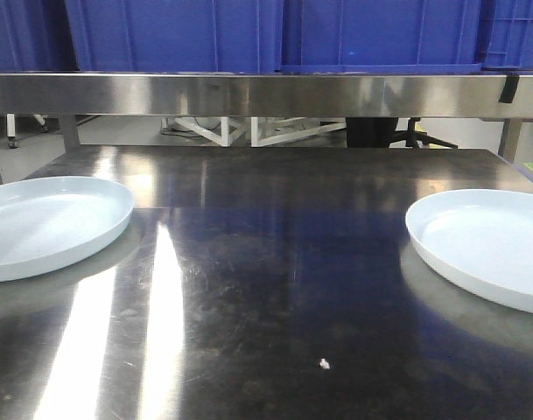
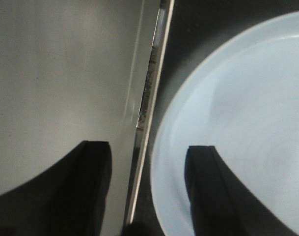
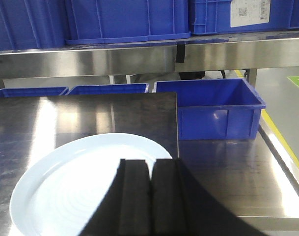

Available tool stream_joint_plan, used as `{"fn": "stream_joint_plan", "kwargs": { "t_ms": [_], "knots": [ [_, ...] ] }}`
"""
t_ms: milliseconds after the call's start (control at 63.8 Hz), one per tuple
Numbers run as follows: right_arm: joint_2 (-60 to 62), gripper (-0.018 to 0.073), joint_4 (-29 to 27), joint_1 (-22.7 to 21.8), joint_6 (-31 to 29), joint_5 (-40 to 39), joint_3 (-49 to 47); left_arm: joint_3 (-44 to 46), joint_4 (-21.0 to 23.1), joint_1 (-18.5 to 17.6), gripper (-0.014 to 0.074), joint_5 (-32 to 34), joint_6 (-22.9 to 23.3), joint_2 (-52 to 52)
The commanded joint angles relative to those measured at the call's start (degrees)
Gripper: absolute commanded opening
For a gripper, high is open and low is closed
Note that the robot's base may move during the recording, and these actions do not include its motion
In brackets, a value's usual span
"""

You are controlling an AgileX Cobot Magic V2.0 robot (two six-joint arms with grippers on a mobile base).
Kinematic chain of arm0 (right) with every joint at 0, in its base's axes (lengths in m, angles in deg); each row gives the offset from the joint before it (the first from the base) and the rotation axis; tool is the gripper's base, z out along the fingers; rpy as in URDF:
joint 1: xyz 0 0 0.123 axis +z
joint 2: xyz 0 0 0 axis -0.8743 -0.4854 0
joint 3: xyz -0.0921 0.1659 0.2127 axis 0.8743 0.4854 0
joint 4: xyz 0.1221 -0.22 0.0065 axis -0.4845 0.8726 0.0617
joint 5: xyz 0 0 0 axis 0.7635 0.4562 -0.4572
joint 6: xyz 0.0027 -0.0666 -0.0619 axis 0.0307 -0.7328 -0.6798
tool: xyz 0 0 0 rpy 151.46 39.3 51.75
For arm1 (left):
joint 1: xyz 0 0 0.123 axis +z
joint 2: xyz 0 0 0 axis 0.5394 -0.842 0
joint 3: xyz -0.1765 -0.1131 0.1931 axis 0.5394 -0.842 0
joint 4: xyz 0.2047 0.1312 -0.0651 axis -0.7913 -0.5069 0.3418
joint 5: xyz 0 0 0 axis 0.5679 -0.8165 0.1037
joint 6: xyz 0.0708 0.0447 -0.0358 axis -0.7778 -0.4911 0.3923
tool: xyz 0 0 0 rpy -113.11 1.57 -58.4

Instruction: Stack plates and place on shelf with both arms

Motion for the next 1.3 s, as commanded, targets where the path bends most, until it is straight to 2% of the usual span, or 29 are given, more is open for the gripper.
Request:
{"fn": "stream_joint_plan", "kwargs": {
  "t_ms": [0, 360, 705, 987, 1128, 1285],
  "knots": [
    [0.7, 0.0056, 0.5, -0.1, -0.3, -4.8, -0.1, 2.0, 0.3, 0.4, 0.0421, 0.4, 0.0, 1.9],
    [0.7, 0.0056, 0.5, -0.1, -0.3, -4.8, -0.1, 2.0, 0.0, 0.6, 0.0412, -0.1, -3.0, -0.6],
    [0.7, 0.0056, 0.5, -0.1, -0.3, -4.8, -0.1, 2.0, 0.4, 0.6, 0.0223, -0.2, -4.0, -1.2],
    [0.7, 0.0056, 0.5, -0.1, -0.3, -4.8, -0.1, 2.0, 1.5, 0.6, 0.0198, -1.1, -4.5, -2.1],
    [0.7, 0.0056, 0.5, -0.1, -0.3, -4.8, -0.1, 2.0, 1.6, 0.6, 0.0074, -1.4, -4.6, -2.1],
    [0.7, 0.0056, 0.5, -0.1, -0.3, -4.8, -0.1, 2.3, 3.8, 0.6, 0.0089, -2.8, -6.2, -2.1]
  ]
}}
